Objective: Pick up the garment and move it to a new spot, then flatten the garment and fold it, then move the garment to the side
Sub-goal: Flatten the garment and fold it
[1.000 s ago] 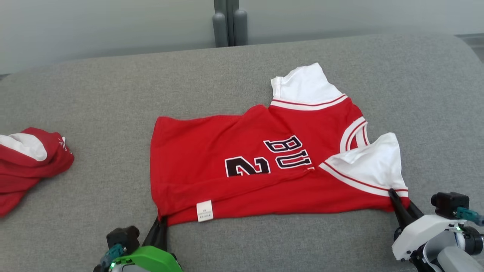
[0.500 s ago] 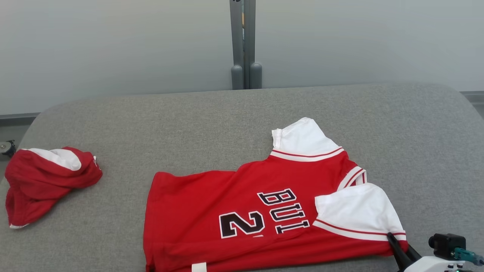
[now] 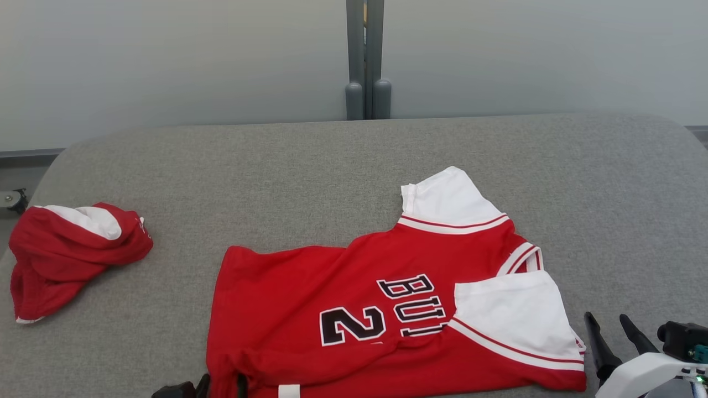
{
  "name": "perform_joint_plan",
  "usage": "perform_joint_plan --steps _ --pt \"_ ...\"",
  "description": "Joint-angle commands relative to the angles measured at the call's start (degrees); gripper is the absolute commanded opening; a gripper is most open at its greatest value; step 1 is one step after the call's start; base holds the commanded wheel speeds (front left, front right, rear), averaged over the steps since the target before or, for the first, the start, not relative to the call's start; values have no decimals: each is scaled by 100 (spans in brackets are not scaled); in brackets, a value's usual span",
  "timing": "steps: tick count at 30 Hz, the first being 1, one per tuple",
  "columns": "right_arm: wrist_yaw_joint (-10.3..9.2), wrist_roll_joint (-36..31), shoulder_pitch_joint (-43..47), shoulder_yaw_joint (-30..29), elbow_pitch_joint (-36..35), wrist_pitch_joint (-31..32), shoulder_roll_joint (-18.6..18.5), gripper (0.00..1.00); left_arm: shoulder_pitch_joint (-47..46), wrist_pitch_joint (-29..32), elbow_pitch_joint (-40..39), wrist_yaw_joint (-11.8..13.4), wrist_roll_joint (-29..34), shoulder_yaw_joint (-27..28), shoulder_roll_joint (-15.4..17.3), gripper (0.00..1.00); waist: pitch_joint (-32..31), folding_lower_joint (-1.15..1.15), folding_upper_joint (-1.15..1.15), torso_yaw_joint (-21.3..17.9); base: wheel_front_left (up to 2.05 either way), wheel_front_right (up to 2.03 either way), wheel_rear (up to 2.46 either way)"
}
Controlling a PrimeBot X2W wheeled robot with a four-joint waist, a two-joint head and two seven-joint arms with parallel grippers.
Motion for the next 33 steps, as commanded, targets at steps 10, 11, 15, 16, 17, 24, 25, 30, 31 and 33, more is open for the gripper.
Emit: perform_joint_plan --steps 10,11,15,16,17,24,25,30,31,33 --pt "-7 -403 -191 -327 -316 -16 259 100 -347 3 -398 166 -149 -21 31 100 233 0 0 -92 0 0 0" --pt "-7 -414 -230 -318 -332 -16 260 100 -395 3 -416 185 -157 -21 31 100 268 0 0 -99 0 0 0" --pt "-7 -380 -461 -315 -437 -16 239 100 -651 3 -491 309 -184 62 31 100 487 0 0 -116 0 0 0" --pt "-7 -380 -461 -315 -437 -16 239 100 -651 3 -491 309 -184 62 31 100 487 0 0 -116 0 0 0" --pt "-7 -362 -507 -316 -446 -15 234 100 -715 3 -513 358 -218 114 35 100 546 0 0 -120 0 0 0" --pt "-7 -384 -991 -189 -581 -16 135 100 -1105 3 -539 475 -88 202 28 100 902 0 0 -162 0 0 0" --pt "-7 -409 -1085 -167 -604 -16 111 100 -1162 3 -529 465 -74 196 28 100 947 0 0 -171 0 0 0" --pt "-7 -389 -1600 10 -568 -16 49 100 -1610 3 -352 367 42 193 29 100 1234 0 0 -190 0 0 0" --pt "-7 -384 -1848 155 -494 -15 -2 100 -1859 3 -162 331 113 153 29 100 1357 0 0 -195 0 0 0" --pt "-7 -352 -2077 334 -404 -15 -33 100 -2137 3 -15 315 143 195 32 100 1466 0 0 -198 0 0 0"
